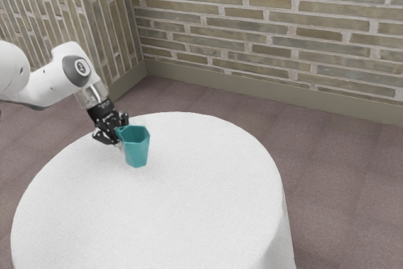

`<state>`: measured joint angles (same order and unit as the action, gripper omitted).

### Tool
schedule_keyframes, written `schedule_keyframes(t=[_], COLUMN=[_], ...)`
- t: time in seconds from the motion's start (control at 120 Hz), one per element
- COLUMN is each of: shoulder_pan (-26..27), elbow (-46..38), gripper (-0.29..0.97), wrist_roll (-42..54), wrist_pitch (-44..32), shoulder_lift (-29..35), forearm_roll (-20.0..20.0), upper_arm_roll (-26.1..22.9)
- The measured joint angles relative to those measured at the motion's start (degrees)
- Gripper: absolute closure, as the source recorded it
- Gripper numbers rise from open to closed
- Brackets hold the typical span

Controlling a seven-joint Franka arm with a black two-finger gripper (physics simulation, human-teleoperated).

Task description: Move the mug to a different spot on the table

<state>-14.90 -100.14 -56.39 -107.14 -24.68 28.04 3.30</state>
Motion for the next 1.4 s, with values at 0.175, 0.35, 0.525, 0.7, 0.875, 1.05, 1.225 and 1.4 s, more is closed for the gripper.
schedule_keyframes(t=[0.175,0.35,0.525,0.7,0.875,1.05,1.225,1.4], shoulder_pan=[0.3,0.4,0.4,0.2,-0.1,-0.2,-0.2,0.1], elbow=[-2.3,-3.6,-5.0,-5.7,-6.9,-7.7,-8.1,-8.2], gripper=[0.76,0.76,0.76,0.76,0.76,0.76,0.77,0.55], wrist_roll=[0.8,1.4,2.0,2.5,3.3,3.8,4.3,4.9], wrist_pitch=[-0.4,-1.8,-3.3,-4.4,-5.7,-6.3,-6.9,-7.5], shoulder_lift=[0.0,-0.1,-0.2,-0.5,-0.7,-0.8,-1.0,-1.0], forearm_roll=[2.1,2.6,2.7,2.8,3.5,3.8,3.9,4.1], upper_arm_roll=[-1.9,-3.1,-3.2,-3.3,-3.3,-3.3,-3.3,-3.4])
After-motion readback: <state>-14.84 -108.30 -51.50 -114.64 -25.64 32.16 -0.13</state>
